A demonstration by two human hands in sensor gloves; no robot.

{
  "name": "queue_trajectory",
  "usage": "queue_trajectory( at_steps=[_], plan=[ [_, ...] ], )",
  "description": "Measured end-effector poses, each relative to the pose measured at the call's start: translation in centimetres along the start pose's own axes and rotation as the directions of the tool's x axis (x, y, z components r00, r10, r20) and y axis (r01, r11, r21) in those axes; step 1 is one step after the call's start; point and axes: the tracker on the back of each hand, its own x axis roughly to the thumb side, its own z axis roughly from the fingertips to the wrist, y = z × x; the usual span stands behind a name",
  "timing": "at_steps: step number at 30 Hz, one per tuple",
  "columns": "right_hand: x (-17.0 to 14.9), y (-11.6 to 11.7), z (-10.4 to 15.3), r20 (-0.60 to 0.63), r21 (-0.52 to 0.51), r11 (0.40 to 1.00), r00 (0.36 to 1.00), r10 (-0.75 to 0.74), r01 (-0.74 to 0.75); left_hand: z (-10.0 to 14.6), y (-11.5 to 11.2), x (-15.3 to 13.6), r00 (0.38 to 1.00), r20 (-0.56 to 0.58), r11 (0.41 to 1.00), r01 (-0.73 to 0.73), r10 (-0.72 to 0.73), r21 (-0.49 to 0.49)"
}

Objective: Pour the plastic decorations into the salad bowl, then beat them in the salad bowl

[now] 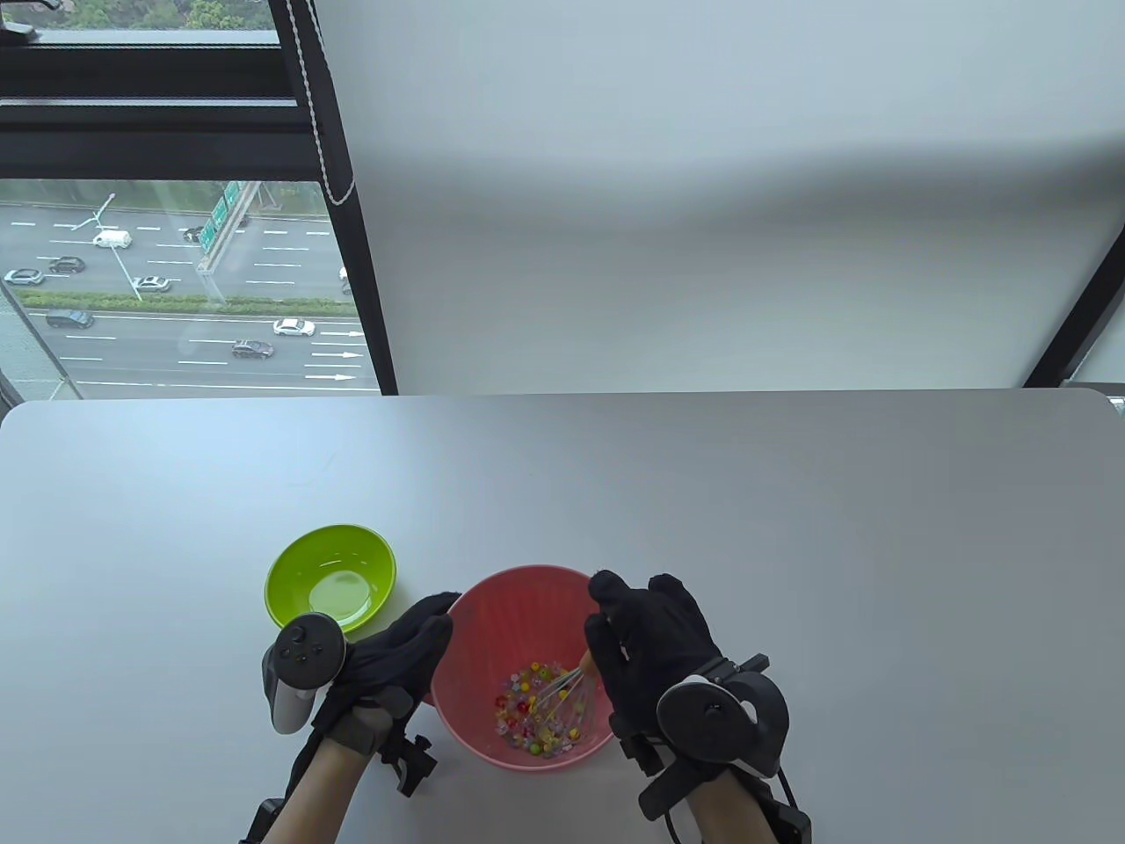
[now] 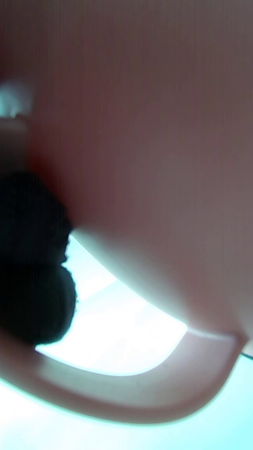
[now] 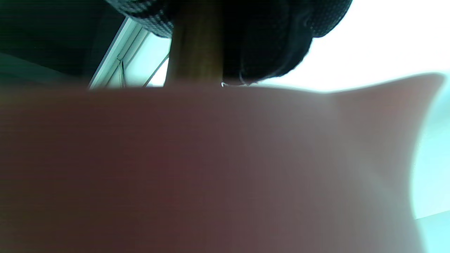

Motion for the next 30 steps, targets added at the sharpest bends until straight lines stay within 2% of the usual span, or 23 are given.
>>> queue_trajectory(
  at_steps=[6, 18, 30],
  plan=[
    [0.15, 0.4, -0.1, -0.005, 0.044, 0.997, 0.997, -0.071, 0.071, 0.0, 0.0, 0.0, 1.0, 0.0, 1.0, 0.0, 0.0, 0.0],
    [0.32, 0.74, -0.02, 0.004, 0.032, 0.995, 0.995, -0.096, 0.096, 0.0, 0.0, 0.0, 1.0, 0.0, 1.0, 0.0, 0.0, 0.001],
    [0.64, 0.64, 0.13, 0.051, -0.001, 0.999, 0.998, 0.042, -0.042, 0.0, -0.01, -0.01, 1.0, 0.0, 1.0, 0.001, -0.001, 0.001]
  ],
)
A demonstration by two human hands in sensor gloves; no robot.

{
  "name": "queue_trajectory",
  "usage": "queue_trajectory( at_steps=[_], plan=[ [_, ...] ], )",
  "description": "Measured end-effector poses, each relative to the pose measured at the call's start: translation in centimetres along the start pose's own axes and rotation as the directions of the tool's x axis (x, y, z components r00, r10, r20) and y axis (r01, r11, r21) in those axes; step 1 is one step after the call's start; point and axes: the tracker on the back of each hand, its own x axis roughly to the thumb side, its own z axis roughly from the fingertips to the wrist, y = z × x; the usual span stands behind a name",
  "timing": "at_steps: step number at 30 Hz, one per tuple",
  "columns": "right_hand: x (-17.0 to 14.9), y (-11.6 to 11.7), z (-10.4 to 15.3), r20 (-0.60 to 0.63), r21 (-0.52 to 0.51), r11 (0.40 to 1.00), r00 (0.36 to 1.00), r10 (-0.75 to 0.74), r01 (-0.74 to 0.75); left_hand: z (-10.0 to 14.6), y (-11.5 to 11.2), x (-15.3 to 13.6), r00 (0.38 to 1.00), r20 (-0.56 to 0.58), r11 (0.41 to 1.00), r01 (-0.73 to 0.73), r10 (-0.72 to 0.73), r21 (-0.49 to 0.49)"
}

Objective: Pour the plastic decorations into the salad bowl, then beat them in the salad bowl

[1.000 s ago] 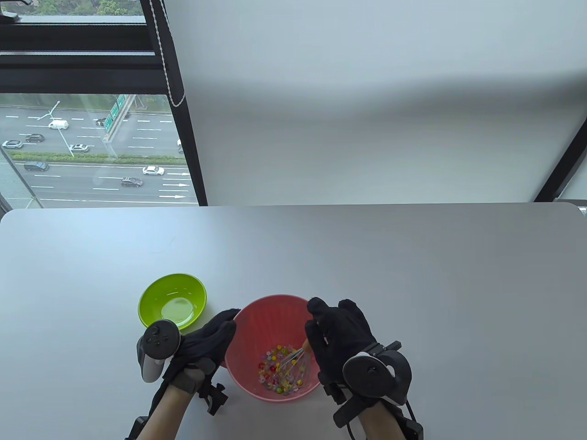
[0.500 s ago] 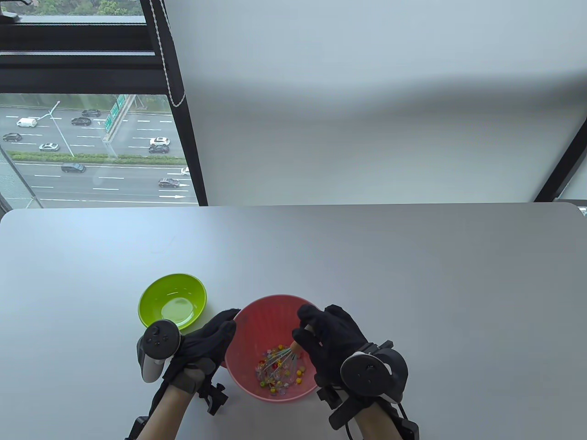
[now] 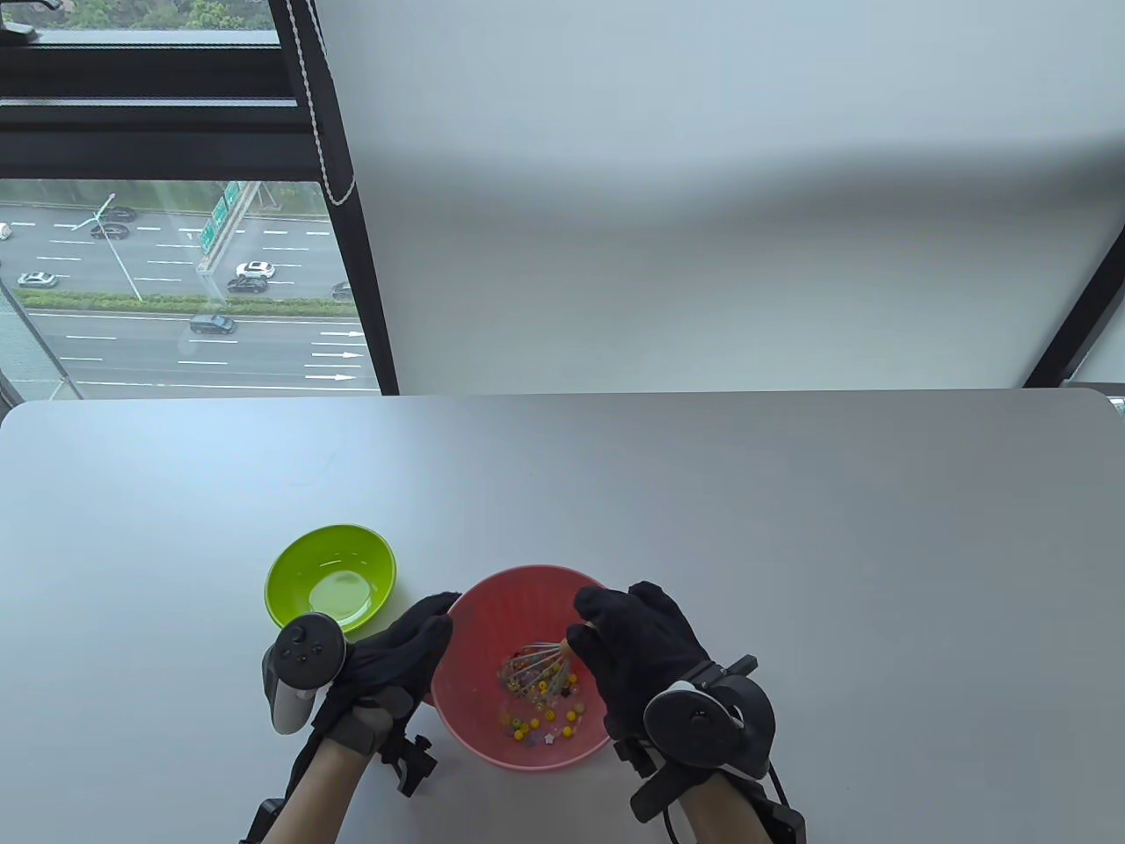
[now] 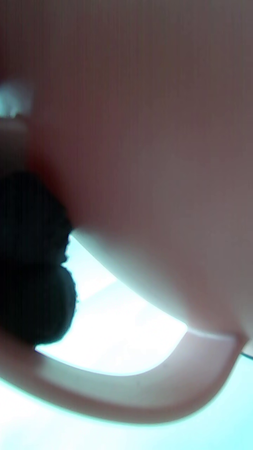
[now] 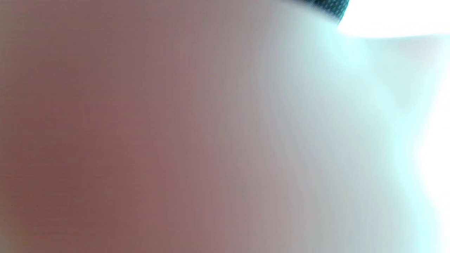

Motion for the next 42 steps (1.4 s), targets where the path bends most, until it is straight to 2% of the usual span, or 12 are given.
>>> queue_trajectory(
  at_steps=[9, 15, 24, 34, 36, 42],
  plan=[
    [0.0, -0.5, 0.1, 0.009, -0.033, 0.997, 0.998, 0.063, -0.063, 0.0, 0.0, 0.0, 1.0, 0.0, 1.0, -0.001, 0.001, 0.0],
    [-0.2, -0.8, 0.1, 0.0, -0.052, 0.997, 0.999, 0.054, -0.054, 0.0, 0.0, 0.0, 1.0, 0.0, 1.0, 0.0, 0.0, 0.0],
    [-0.5, -0.8, 0.1, -0.035, -0.042, 0.998, 0.998, -0.045, 0.044, 0.0, 0.0, 0.0, 1.0, 0.0, 1.0, -0.001, 0.001, 0.0],
    [-0.9, 0.1, -0.1, -0.081, 0.061, 0.979, 0.978, -0.191, 0.196, 0.0, -0.1, 0.0, 1.0, 0.0, 1.0, -0.001, 0.001, 0.001],
    [-1.2, 0.4, -0.1, -0.099, 0.053, 0.974, 0.971, -0.216, 0.222, 0.0, -0.1, 0.0, 1.0, 0.0, 1.0, -0.001, 0.001, 0.001],
    [-1.1, 0.3, -0.1, -0.078, 0.046, 0.986, 0.984, -0.158, 0.162, 0.0, -0.1, 0.0, 1.0, 0.0, 1.0, -0.001, 0.001, 0.001]
  ],
)
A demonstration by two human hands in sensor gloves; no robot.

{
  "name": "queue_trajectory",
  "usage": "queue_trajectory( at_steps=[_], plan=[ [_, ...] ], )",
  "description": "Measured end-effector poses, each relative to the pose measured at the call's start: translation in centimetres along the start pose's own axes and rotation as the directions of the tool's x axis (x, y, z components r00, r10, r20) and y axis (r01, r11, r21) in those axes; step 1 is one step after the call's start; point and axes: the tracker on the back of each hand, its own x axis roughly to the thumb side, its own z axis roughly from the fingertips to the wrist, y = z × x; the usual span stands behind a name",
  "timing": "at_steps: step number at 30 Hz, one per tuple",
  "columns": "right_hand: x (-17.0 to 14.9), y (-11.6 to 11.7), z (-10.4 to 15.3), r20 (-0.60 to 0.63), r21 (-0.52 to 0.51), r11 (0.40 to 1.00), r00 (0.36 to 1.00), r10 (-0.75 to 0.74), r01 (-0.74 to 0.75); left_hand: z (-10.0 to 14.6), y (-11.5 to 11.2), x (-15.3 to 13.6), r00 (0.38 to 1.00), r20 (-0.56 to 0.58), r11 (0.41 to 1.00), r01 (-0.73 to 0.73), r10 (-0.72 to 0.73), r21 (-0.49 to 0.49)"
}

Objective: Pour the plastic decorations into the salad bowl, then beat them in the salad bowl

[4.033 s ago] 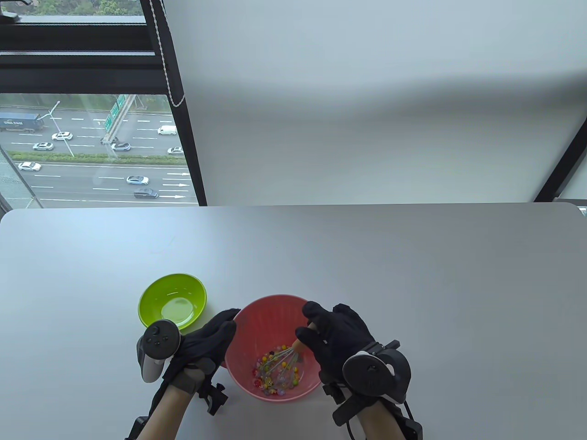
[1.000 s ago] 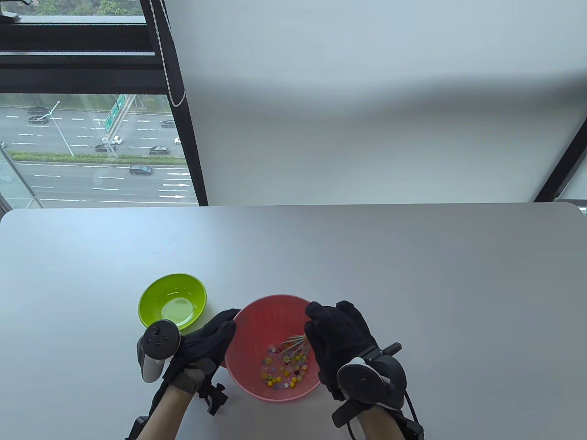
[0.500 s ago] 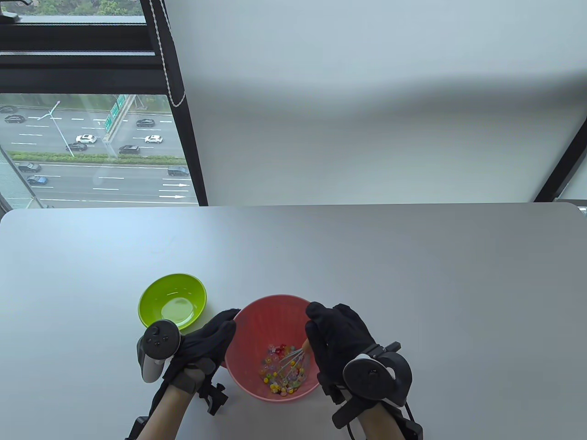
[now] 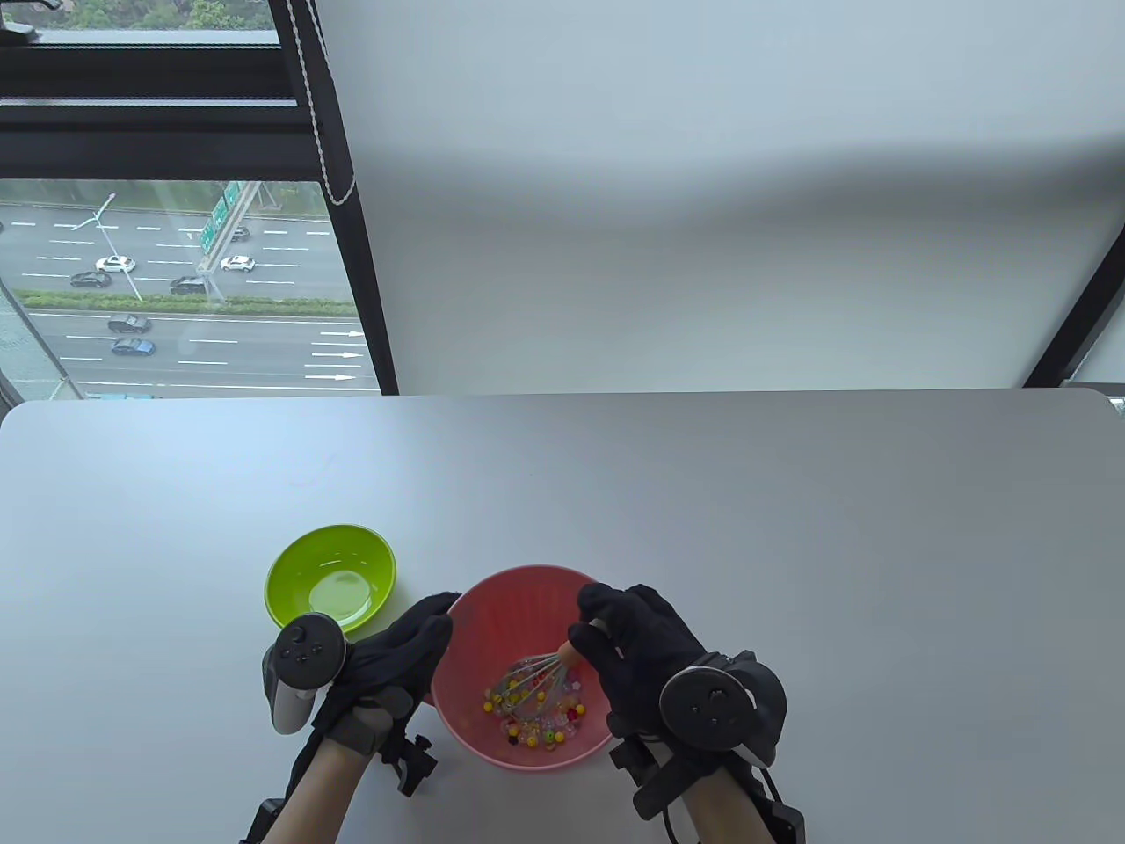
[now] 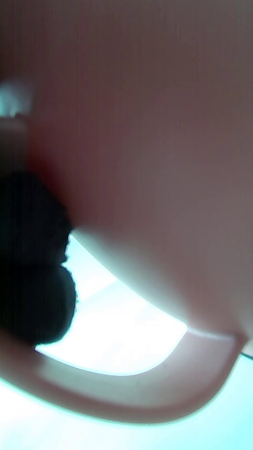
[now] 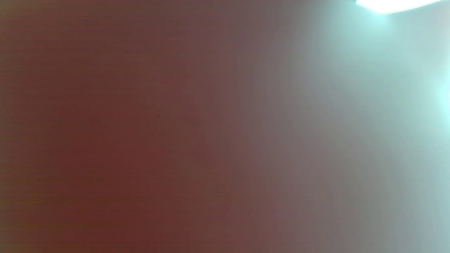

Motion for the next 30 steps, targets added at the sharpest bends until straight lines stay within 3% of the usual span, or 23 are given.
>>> queue_trajectory(
  at_steps=[30],
  plan=[
    [1.3, -0.7, 0.4, 0.107, -0.101, 0.967, 0.964, 0.245, -0.235, 0.0, 0.0, 0.0, 1.0, 0.0, 1.0, -0.001, 0.001, 0.0]
  ],
)
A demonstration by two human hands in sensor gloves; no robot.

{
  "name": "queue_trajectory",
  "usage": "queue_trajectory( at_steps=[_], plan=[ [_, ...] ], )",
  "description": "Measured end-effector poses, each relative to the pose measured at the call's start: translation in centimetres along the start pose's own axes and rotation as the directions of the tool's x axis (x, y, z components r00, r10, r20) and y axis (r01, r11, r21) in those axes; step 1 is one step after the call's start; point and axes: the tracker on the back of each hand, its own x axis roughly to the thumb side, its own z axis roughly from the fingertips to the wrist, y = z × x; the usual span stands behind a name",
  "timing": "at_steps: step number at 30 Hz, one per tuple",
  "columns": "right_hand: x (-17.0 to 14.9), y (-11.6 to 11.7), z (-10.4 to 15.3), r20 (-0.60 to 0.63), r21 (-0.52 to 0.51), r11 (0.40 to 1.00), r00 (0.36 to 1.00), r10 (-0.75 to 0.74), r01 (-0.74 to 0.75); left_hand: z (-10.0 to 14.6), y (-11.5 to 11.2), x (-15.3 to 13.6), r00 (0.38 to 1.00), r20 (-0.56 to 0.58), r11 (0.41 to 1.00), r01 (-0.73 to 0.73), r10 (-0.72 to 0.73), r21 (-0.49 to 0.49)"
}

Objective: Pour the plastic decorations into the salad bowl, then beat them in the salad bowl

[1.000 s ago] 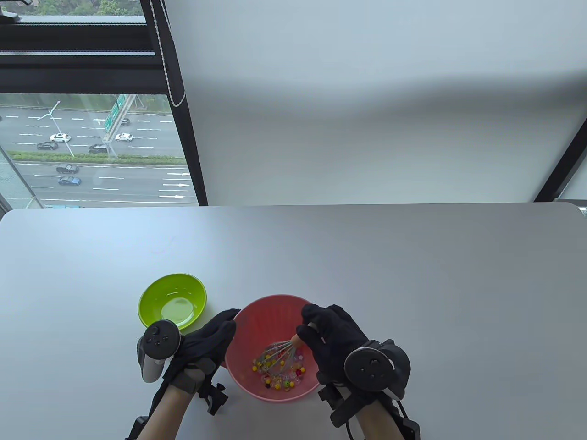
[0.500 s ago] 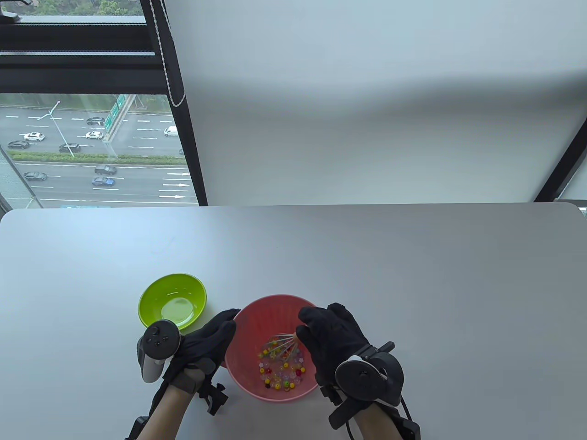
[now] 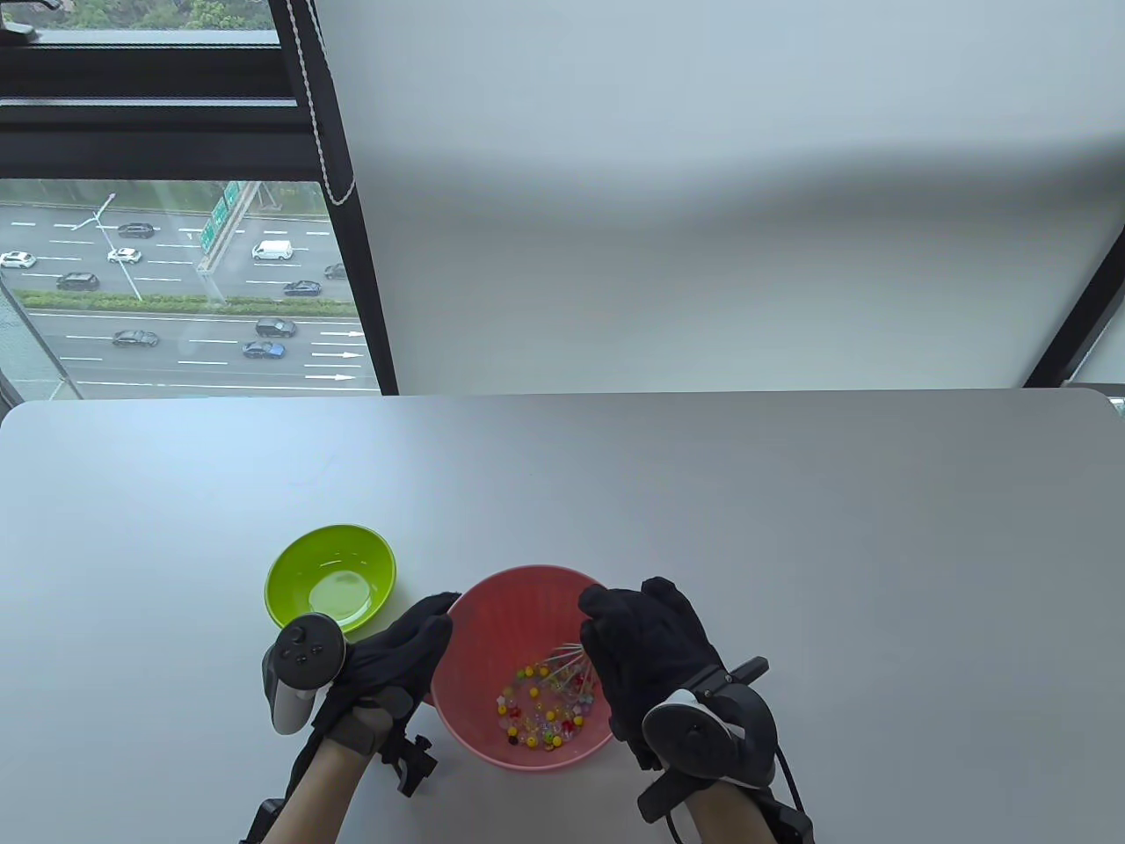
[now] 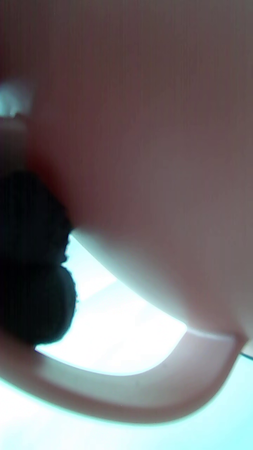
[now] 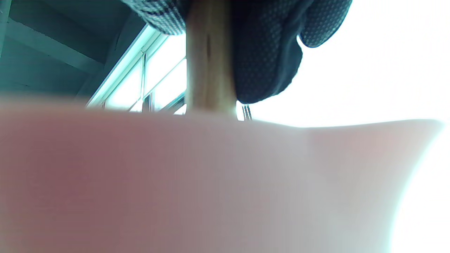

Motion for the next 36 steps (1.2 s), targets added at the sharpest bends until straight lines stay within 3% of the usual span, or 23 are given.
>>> queue_trajectory(
  at_steps=[12, 24, 29, 36],
  plan=[
    [-0.3, 0.0, 0.0, -0.039, 0.013, 0.993, 0.992, -0.12, 0.121, 0.0, 0.0, 0.0, 1.0, 0.0, 1.0, 0.0, 0.0, 0.0],
    [-0.3, 1.0, -0.2, -0.076, 0.103, 0.958, 0.962, -0.262, 0.269, 0.0, 0.0, 0.0, 1.0, 0.0, 1.0, 0.0, 0.0, 0.0],
    [0.0, 1.0, -0.5, -0.042, 0.177, 0.953, 0.97, -0.241, 0.244, 0.0, 0.0, 0.0, 1.0, 0.0, 1.0, 0.0, 0.0, 0.0],
    [0.6, 0.9, -0.2, 0.008, 0.113, 0.986, 0.992, -0.126, 0.125, 0.0, 0.0, 0.0, 1.0, 0.0, 1.0, 0.0, 0.0, 0.0]
  ],
)
